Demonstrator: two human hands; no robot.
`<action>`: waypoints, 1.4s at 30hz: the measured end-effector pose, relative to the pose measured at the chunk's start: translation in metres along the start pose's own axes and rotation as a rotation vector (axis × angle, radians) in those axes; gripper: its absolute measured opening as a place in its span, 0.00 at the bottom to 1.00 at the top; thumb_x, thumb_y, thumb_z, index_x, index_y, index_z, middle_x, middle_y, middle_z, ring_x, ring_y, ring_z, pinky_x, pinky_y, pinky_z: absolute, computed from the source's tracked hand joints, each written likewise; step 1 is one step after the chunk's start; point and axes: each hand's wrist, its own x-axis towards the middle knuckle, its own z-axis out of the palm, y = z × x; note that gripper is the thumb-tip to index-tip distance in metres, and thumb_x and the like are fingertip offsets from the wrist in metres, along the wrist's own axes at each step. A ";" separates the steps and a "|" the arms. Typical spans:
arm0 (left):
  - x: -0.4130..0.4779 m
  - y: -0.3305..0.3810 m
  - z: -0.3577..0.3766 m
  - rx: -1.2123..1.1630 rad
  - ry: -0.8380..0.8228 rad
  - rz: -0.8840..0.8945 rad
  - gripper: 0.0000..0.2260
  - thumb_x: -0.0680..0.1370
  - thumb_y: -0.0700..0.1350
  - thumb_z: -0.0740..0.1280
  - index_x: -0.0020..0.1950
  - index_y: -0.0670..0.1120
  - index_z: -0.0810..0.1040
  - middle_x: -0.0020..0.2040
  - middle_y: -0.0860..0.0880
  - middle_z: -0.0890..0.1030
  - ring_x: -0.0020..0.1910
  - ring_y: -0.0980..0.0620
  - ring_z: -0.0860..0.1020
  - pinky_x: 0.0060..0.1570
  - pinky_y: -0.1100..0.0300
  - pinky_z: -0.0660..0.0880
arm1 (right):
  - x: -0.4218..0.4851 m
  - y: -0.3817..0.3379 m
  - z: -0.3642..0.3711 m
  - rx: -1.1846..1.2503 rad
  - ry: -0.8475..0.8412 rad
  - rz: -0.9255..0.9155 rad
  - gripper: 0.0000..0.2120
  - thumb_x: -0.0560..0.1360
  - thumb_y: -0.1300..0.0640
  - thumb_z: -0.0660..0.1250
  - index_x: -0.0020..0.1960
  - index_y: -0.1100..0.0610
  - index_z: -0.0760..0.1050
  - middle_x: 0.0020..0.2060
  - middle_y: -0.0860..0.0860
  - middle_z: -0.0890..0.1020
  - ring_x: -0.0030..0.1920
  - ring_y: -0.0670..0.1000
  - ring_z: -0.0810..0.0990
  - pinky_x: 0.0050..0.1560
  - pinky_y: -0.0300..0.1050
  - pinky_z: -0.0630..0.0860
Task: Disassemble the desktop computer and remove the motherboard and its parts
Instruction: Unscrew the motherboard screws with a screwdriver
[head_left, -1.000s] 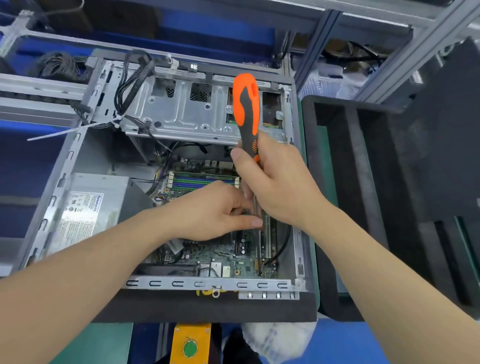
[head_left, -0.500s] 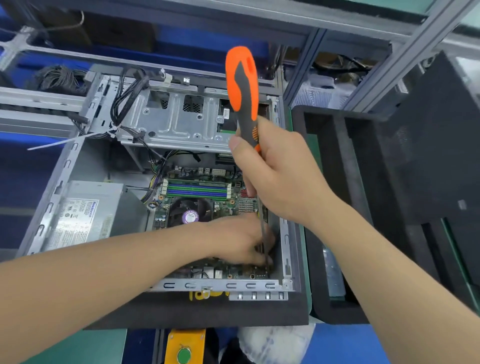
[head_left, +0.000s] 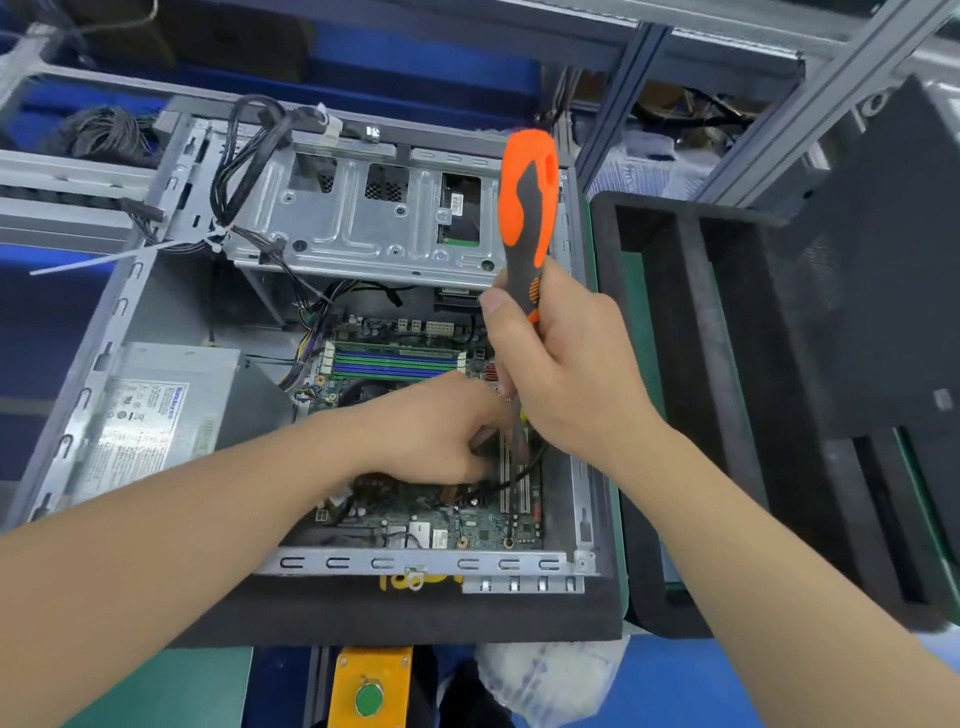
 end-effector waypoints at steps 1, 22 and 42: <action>-0.002 0.000 -0.002 -0.026 -0.011 0.026 0.14 0.73 0.44 0.74 0.34 0.49 0.70 0.27 0.52 0.70 0.26 0.54 0.68 0.25 0.62 0.62 | 0.000 0.001 0.000 0.005 0.003 0.007 0.10 0.81 0.46 0.57 0.47 0.51 0.69 0.26 0.57 0.77 0.29 0.55 0.76 0.35 0.55 0.71; -0.003 0.012 -0.007 -0.202 0.070 0.069 0.23 0.75 0.56 0.77 0.36 0.38 0.76 0.23 0.53 0.65 0.24 0.53 0.65 0.26 0.62 0.61 | -0.003 0.004 -0.003 0.041 0.052 0.039 0.13 0.81 0.49 0.58 0.47 0.58 0.71 0.26 0.57 0.77 0.29 0.55 0.76 0.35 0.54 0.71; -0.002 0.003 -0.005 -0.322 -0.038 0.189 0.03 0.78 0.54 0.75 0.49 0.56 0.86 0.29 0.47 0.72 0.27 0.55 0.67 0.28 0.63 0.63 | -0.005 0.005 -0.011 0.124 -0.067 0.035 0.12 0.80 0.49 0.60 0.45 0.57 0.71 0.28 0.58 0.77 0.28 0.54 0.74 0.31 0.50 0.70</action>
